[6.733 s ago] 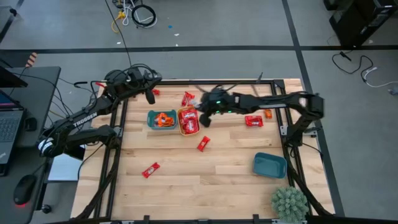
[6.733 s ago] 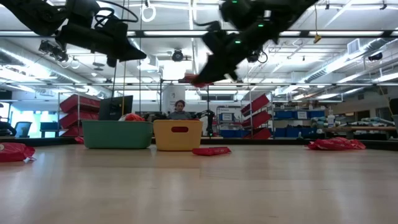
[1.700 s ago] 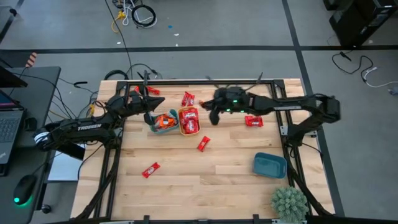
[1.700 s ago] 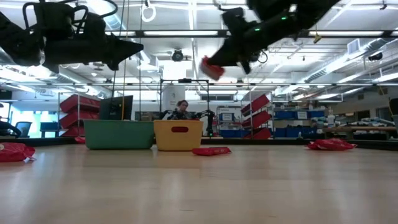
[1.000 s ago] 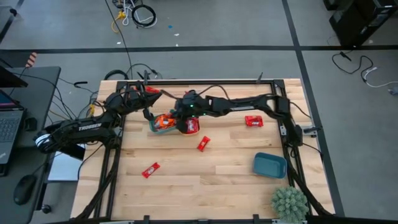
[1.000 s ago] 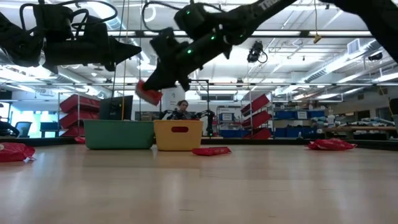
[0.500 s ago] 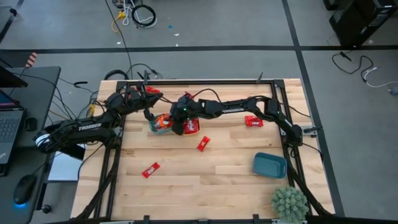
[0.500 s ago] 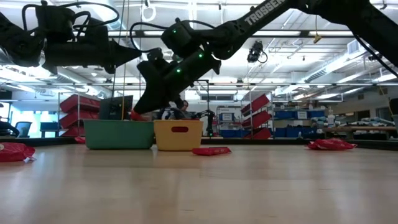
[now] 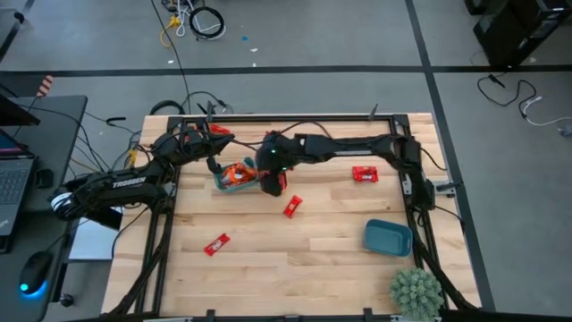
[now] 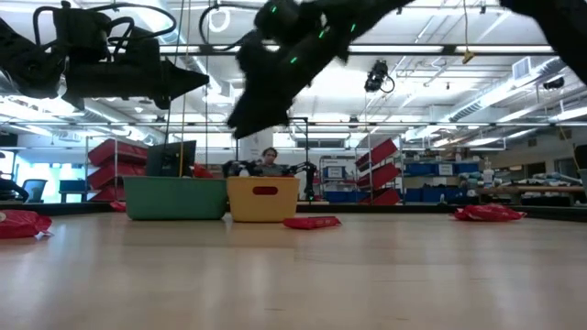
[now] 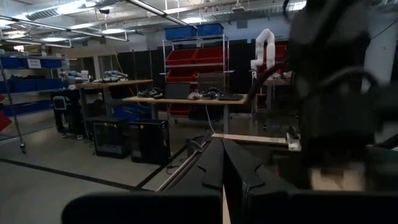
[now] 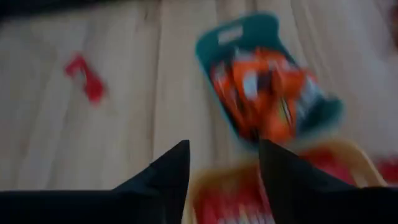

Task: Sort candy
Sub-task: Move the blue bin to the center of the table

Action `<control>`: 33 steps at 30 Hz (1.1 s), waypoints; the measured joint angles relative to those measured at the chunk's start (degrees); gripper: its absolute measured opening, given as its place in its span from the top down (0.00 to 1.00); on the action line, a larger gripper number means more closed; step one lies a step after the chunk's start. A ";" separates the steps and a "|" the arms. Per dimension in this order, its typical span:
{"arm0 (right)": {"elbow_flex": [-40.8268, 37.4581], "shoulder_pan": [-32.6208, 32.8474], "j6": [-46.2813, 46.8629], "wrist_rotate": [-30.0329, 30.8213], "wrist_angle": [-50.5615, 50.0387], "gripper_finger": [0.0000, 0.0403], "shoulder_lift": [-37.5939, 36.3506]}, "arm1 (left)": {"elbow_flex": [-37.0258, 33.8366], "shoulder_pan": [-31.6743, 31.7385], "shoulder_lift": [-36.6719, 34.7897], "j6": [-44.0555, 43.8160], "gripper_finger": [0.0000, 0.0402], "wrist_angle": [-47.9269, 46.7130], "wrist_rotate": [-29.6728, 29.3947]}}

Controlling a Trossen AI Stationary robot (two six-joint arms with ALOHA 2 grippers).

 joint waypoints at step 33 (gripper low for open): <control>-46.56 19.86 20.37 -14.59 -45.09 1.00 -36.86 | 0.00 -0.02 0.00 3.05 1.00 -3.43 2.21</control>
